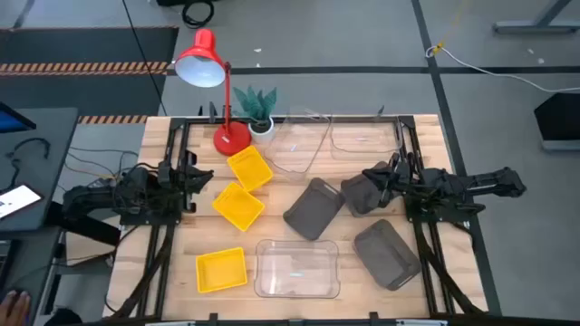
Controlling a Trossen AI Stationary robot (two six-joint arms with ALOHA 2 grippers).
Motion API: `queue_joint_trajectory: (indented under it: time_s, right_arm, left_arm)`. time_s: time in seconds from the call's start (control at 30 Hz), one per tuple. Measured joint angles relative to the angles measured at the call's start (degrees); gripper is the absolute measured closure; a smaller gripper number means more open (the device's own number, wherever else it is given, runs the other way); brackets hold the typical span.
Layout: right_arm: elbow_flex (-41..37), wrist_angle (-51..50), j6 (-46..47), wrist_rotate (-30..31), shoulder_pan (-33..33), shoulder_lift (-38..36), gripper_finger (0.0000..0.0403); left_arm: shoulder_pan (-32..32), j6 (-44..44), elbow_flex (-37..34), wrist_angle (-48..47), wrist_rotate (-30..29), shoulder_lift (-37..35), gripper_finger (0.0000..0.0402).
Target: Stack baskets by color
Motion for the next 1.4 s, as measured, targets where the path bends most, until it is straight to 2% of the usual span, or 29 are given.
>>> queue_joint_trajectory:
  time_s: [1.4]
  right_arm:
    - [0.00, 0.00, 0.00, 0.00, 0.02, -0.02, 0.0390]
  left_arm:
    - [0.00, 0.02, 0.00, 0.00, 0.00, -0.02, 0.0373]
